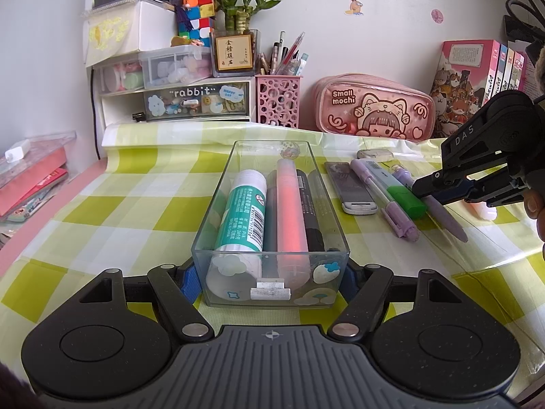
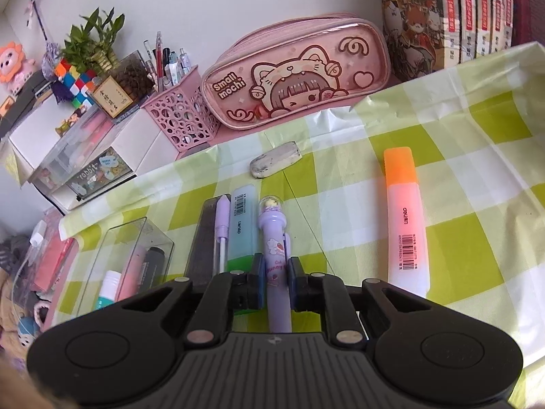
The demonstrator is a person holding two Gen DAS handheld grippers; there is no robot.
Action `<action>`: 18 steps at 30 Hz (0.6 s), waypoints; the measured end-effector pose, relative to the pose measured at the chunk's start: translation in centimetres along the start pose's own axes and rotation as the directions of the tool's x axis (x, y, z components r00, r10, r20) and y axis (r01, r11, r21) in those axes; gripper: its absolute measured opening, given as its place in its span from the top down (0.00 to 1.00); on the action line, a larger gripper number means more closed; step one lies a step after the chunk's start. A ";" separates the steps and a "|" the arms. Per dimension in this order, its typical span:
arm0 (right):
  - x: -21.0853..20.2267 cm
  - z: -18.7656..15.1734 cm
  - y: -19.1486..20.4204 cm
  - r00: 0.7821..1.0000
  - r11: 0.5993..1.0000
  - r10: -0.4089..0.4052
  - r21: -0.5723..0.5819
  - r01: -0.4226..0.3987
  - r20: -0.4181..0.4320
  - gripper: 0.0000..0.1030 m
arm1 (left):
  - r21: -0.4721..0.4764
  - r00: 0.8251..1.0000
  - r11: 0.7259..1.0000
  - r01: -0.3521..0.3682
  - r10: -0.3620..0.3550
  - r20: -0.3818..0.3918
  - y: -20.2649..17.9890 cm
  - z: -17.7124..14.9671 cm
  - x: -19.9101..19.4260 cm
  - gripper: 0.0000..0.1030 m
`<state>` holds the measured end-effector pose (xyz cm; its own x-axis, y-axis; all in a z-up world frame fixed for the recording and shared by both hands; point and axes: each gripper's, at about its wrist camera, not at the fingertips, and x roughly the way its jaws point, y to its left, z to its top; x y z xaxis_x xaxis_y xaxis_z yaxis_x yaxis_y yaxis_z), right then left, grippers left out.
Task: Organize stationery
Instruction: 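Close the right tool on the purple character pen and lift it, then lower the purple pen into the clear box and open the right tool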
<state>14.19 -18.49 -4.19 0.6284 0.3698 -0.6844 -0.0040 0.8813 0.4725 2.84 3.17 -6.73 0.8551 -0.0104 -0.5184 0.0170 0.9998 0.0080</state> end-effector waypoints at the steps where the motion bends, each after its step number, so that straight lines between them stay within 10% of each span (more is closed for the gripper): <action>1: -0.1 0.0 -0.4 1.000 0.999 0.027 0.033 -0.026 -0.003 0.97 | 0.000 1.000 1.000 0.000 0.000 0.000 0.0 0.0 0.0 0.29; 18: -2.7 0.4 -1.0 0.989 0.966 0.124 0.217 -0.140 0.086 0.97 | 0.001 1.000 1.000 -0.001 0.001 0.000 0.0 0.0 0.0 0.29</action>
<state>12.76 -20.52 -2.60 0.6872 0.4501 -0.5702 0.0767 0.7356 0.6730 2.82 3.15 -6.75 0.8550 -0.0098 -0.5185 0.0168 0.9998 0.0088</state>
